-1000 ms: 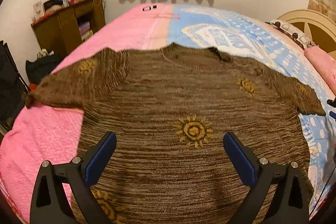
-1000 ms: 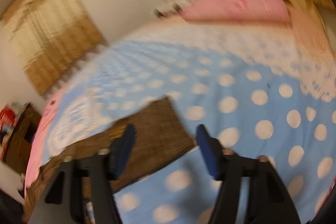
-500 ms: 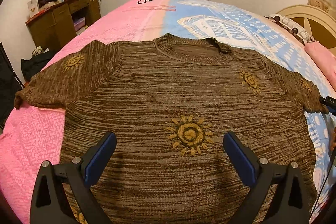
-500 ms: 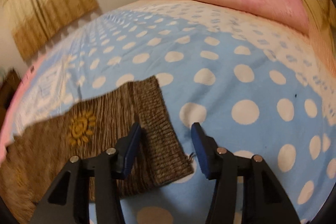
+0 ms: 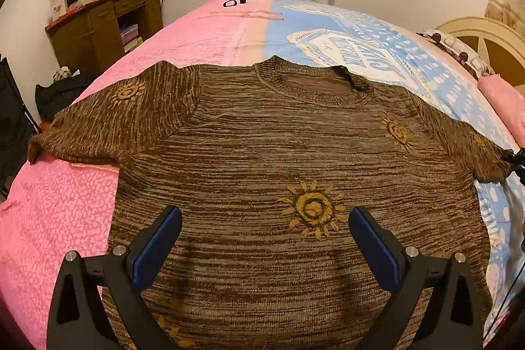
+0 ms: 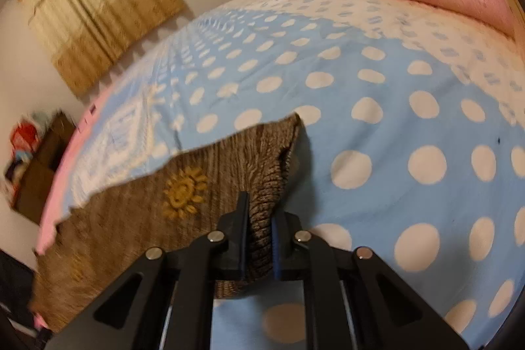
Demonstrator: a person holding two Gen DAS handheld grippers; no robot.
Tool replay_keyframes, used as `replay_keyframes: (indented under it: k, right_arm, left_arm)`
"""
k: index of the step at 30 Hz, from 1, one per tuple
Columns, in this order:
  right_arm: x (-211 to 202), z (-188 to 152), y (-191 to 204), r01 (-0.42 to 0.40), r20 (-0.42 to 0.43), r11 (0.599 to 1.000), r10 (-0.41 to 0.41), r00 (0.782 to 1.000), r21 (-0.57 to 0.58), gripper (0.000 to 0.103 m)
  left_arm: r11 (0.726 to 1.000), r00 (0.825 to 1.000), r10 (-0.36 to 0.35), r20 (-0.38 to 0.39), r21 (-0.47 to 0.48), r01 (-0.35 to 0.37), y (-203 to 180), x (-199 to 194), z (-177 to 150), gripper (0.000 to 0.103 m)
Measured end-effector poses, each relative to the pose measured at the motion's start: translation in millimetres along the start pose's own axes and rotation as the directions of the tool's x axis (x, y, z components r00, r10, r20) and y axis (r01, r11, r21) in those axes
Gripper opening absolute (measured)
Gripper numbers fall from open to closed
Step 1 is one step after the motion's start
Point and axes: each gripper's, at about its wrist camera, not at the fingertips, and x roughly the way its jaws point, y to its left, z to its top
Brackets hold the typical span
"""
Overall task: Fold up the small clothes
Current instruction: 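Grasp the sweater sleeve nearest the right tool with the right tool, then fold the held sleeve onto the sweater body and open the right tool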
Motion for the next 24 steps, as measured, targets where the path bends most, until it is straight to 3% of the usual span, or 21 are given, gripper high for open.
replay_keyframes:
  k: [4, 9, 13, 17, 20, 23, 24]
  right_arm:
    - [-15.4, 0.1, 35.7, 0.011, 0.024, 0.998, -0.010, 1.000, -0.067, 0.014]
    - [-37.2, 0.6, 129.4, -0.028, 0.059, 0.966, 0.044, 0.997, -0.255, 0.014]
    - [-36.0, -27.1, 226.9, -0.099, 0.027, 0.886, 0.125, 0.992, -0.453, 0.014]
    - [-15.4, -79.0, 311.5, -0.183, -0.047, 0.782, 0.193, 0.980, -0.596, 0.014]
    - [20.3, -123.0, 338.1, -0.212, -0.116, 0.741, 0.180, 0.977, -0.637, 0.015]
    - [52.8, -164.3, 344.0, -0.264, -0.197, 0.715, 0.178, 0.964, -0.647, 0.034]
    - [57.5, -172.2, 340.6, -0.296, -0.235, 0.714, 0.186, 0.954, -0.634, 0.053]
  left_arm:
    - [1.000, 1.000, -0.008, 0.017, -0.010, 0.008, 5.4, -5.5, -0.9, 0.102]
    - [0.999, 0.999, -0.013, 0.031, -0.034, 0.014, 17.4, -9.7, -2.5, 0.102]
    - [0.998, 0.999, -0.003, 0.044, -0.067, 0.006, 33.3, -13.8, -3.9, 0.102]
    - [0.996, 0.998, 0.023, 0.055, -0.088, -0.018, 49.7, -17.2, -6.7, 0.102]
    - [0.995, 0.997, 0.052, 0.061, -0.084, -0.047, 60.8, -18.2, -9.2, 0.102]
    - [0.995, 0.996, 0.067, 0.063, -0.076, -0.062, 69.8, -17.1, -11.6, 0.102]
    - [0.995, 0.995, 0.068, 0.066, -0.074, -0.063, 71.8, -15.9, -12.0, 0.102]
